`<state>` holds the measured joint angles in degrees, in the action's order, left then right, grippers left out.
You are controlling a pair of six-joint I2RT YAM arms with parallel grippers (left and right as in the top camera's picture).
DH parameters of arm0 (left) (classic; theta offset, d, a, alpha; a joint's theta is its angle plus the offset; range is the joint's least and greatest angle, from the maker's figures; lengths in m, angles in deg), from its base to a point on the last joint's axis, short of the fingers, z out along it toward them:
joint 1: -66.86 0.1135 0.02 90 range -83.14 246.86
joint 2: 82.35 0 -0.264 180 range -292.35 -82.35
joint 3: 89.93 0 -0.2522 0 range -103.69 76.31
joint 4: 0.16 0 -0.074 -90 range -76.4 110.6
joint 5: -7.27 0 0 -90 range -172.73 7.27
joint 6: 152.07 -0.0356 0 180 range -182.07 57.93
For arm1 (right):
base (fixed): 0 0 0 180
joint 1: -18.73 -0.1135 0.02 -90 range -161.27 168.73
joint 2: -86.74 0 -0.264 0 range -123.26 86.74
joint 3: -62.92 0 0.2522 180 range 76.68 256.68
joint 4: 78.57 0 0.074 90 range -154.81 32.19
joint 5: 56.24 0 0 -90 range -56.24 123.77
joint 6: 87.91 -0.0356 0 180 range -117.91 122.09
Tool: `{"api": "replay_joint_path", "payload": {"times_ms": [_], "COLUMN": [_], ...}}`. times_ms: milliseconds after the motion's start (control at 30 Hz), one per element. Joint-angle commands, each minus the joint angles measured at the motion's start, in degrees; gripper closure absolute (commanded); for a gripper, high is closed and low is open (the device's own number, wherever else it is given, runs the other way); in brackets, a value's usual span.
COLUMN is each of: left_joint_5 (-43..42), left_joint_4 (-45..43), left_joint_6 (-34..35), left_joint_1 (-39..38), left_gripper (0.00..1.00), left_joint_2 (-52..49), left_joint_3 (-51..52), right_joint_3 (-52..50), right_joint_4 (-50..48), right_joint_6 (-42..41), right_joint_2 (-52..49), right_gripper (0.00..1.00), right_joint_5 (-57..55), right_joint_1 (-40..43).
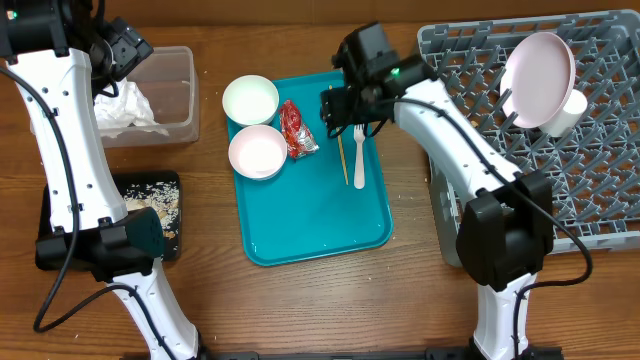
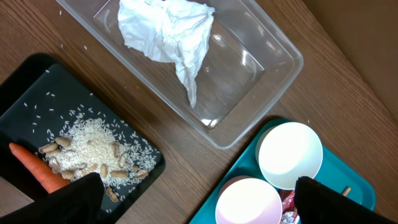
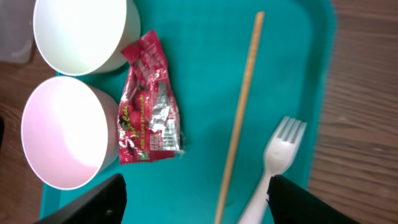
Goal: Sort waste into correct bins and load items into the dishwasher rack
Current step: 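Reach the right gripper to the wooden chopstick and grasp it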
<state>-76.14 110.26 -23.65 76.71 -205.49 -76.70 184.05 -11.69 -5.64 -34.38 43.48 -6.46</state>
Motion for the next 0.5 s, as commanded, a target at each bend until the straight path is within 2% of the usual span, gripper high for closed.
{"api": "replay_joint_path", "payload": {"times_ms": [0,100,467], "left_joint_5": [-0.2,-0.2,-0.2], "left_joint_4": [0.1,0.1,0.1], "left_joint_6": [-1.1,-1.1,-1.1], "left_joint_1": [-0.1,-0.1,-0.1], "left_gripper": [0.0,0.0,0.0], "left_joint_2": [-0.5,-0.6,-0.6], "left_joint_3": [0.1,0.1,0.1], "right_joint_3": [-4.9,-8.9,-16.3], "right_joint_4": [-5.2,-10.0,-14.4], "right_joint_6": [-1.6,-1.5,-1.6], "right_joint_2": [1.4,1.4,1.3], "right_gripper": [0.3,0.37,0.43], "right_joint_5": [0.9,0.6,-2.6], "right_joint_1": [-0.9,-1.2,-1.4]}}
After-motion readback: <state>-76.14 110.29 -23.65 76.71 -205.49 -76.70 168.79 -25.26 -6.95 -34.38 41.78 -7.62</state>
